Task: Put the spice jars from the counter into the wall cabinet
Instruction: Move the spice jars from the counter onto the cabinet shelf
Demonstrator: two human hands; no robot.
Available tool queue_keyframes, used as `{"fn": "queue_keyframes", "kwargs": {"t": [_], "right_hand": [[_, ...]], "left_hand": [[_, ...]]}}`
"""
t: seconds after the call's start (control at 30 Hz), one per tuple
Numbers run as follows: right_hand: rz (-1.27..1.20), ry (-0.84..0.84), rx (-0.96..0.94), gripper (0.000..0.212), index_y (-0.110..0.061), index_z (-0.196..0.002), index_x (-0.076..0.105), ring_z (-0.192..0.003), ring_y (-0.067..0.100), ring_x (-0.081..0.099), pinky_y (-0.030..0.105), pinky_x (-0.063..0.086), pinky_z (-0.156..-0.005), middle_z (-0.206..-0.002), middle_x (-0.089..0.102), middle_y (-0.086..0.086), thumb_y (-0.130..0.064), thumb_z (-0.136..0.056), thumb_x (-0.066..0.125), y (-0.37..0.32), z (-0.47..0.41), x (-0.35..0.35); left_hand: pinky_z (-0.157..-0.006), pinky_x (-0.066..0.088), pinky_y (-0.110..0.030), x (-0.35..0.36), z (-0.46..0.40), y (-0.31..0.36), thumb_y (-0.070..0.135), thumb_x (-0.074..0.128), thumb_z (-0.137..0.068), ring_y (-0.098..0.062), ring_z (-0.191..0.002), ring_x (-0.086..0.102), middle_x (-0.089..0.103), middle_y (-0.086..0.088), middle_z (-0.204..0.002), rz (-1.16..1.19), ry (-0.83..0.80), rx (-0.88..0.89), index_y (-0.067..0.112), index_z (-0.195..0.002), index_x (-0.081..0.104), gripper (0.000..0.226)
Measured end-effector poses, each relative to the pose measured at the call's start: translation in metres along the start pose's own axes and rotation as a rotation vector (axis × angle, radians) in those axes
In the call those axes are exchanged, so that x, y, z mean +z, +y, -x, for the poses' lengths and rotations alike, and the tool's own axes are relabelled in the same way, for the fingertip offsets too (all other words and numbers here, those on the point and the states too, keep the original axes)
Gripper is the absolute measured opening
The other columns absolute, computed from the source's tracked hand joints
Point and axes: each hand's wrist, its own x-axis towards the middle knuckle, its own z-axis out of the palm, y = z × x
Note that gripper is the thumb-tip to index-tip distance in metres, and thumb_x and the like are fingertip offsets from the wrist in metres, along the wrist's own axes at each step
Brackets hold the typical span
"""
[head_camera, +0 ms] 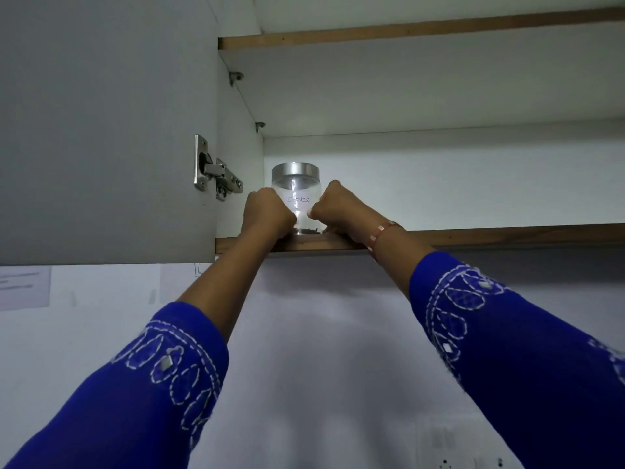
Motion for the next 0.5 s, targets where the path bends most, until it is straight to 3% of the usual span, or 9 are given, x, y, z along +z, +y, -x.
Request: {"fn": "queue_keyframes", "kwargs": {"t": [0.03,0.1,0.17,0.23,0.3,0.37,0.43,0.5], "right_hand": [[0.062,-0.02,0.001,0.006,-0.001,-0.094,0.048,-0.088,0.023,0.05,0.027,0.045,-0.063,-0.099,0.049,0.014,-0.006,-0.09,0.05,-0.002,-0.003,0.0],[0.212,-0.116,-0.008,0.018,-0.003,-0.075,0.048,-0.087,0.023,0.052,0.024,0.042,-0.061,-0.103,0.058,0.018,-0.006,-0.093,0.048,-0.005,-0.01,0.002],[0.396,-0.228,-0.026,0.019,0.003,-0.099,0.058,-0.091,0.021,0.054,0.025,0.043,-0.066,-0.121,0.061,0.017,-0.011,-0.096,0.047,-0.01,-0.013,0.004],[0.557,-0.288,-0.061,0.031,0.003,-0.122,0.054,-0.096,0.022,0.054,0.025,0.044,-0.069,-0.131,0.057,0.014,-0.013,-0.097,0.044,-0.014,-0.015,0.008],[0.667,-0.319,-0.096,0.033,0.003,-0.125,0.052,-0.093,0.02,0.047,0.019,0.035,-0.056,-0.134,0.053,0.016,-0.01,-0.097,0.041,-0.018,-0.016,0.012],[0.735,-0.351,-0.131,0.034,0.006,-0.127,0.049,-0.093,0.02,0.04,0.018,0.029,-0.053,-0.132,0.051,0.019,-0.005,-0.097,0.037,-0.017,-0.022,0.019],[0.725,-0.375,-0.119,0.035,0.005,-0.129,0.047,-0.094,0.02,0.037,0.025,0.034,-0.06,-0.125,0.05,0.019,-0.003,-0.097,0.036,-0.017,-0.023,0.021],[0.722,-0.346,-0.112,0.031,0.0,-0.123,0.05,-0.095,0.019,0.037,0.025,0.032,-0.075,-0.124,0.049,0.018,-0.004,-0.097,0.034,-0.017,-0.024,0.022]], "left_hand": [[-0.064,0.042,-0.024,0.001,-0.004,0.0,0.004,0.058,-0.085,-0.029,-0.106,0.052,0.054,-0.019,-0.128,-0.059,-0.037,-0.01,0.0,-0.117,0.052,0.033],[-0.057,0.036,-0.023,0.0,-0.011,-0.001,0.006,0.059,-0.085,-0.022,-0.09,0.046,0.056,-0.017,-0.118,-0.178,-0.128,-0.034,0.0,-0.113,0.052,0.03],[-0.068,0.036,-0.026,-0.001,-0.018,0.0,0.011,0.057,-0.087,-0.02,-0.089,0.042,0.051,-0.014,-0.101,-0.295,-0.24,-0.064,-0.002,-0.12,0.049,0.036],[-0.073,0.035,-0.027,-0.002,-0.022,0.0,0.01,0.048,-0.091,-0.02,-0.087,0.043,0.045,-0.011,-0.092,-0.379,-0.334,-0.073,-0.002,-0.117,0.05,0.029],[-0.069,0.035,-0.027,-0.004,-0.025,-0.002,0.007,0.041,-0.092,-0.021,-0.079,0.045,0.044,-0.011,-0.098,-0.437,-0.406,-0.088,0.001,-0.102,0.053,0.017],[-0.071,0.034,-0.029,-0.003,-0.031,-0.007,0.005,0.038,-0.092,-0.022,-0.078,0.046,0.044,-0.012,-0.102,-0.454,-0.458,-0.082,-0.002,-0.113,0.051,0.026],[-0.074,0.033,-0.029,-0.004,-0.034,-0.011,0.006,0.038,-0.093,-0.023,-0.082,0.046,0.045,-0.012,-0.101,-0.446,-0.478,-0.08,-0.003,-0.123,0.047,0.033],[-0.076,0.033,-0.028,-0.004,-0.035,-0.012,0.008,0.04,-0.094,-0.022,-0.089,0.043,0.046,-0.011,-0.093,-0.453,-0.477,-0.06,0.002,-0.118,0.051,0.027]]}}
